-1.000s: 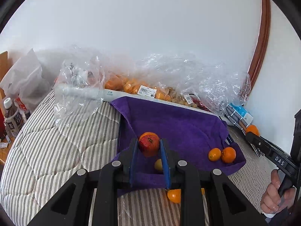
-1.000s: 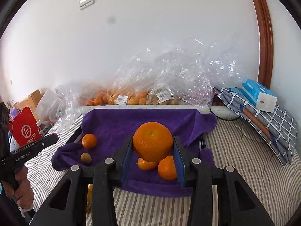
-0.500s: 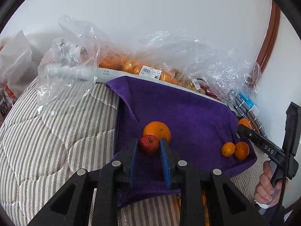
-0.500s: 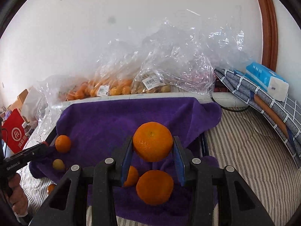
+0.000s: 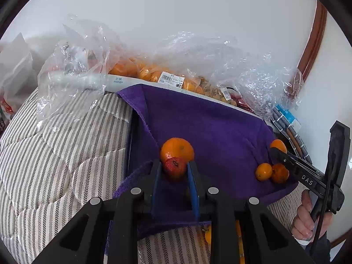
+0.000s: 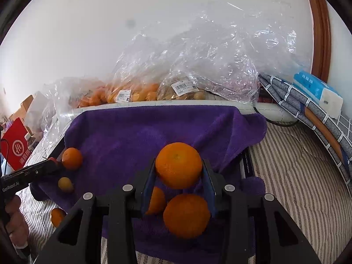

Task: Organize fruits
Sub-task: 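Carry the apple and orange over the towel and open both tools, then lift both open tools away from the towel toward the loose fruit, then close the right tool on an oval yellow-orange fruit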

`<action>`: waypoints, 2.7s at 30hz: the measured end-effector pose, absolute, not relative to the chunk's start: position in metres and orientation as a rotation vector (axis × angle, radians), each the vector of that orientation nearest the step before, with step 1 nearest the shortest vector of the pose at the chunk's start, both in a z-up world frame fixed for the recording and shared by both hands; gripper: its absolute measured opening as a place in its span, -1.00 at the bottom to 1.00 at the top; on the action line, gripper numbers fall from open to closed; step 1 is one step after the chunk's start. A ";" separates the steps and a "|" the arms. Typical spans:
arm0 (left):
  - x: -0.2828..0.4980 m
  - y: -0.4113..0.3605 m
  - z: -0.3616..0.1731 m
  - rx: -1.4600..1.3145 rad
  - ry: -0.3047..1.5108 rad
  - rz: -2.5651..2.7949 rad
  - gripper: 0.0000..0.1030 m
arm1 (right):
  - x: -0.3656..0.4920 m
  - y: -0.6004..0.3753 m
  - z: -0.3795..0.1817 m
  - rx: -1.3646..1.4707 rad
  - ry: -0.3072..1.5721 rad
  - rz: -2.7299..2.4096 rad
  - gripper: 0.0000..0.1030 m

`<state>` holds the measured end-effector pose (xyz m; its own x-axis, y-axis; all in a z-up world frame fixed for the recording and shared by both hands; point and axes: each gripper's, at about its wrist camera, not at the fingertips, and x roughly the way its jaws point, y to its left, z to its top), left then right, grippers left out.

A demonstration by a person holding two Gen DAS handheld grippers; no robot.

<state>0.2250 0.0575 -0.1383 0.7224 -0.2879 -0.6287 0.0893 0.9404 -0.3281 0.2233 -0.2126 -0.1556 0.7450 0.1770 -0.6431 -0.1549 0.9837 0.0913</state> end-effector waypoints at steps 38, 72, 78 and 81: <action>0.163 0.072 -0.127 -0.288 0.653 -0.165 -0.18 | 0.107 -0.199 -0.116 0.053 0.641 0.051 0.00; 0.118 0.126 -0.155 -0.286 0.748 -0.007 -0.07 | 0.088 -0.081 -0.184 0.015 0.904 0.298 -0.15; 0.116 0.111 -0.155 -0.251 0.764 -0.075 -0.07 | 0.071 -0.100 -0.171 -0.016 0.834 0.282 -0.15; 0.117 0.094 -0.156 -0.251 0.799 -0.124 -0.07 | 0.066 -0.121 -0.167 -0.024 0.820 0.261 -0.15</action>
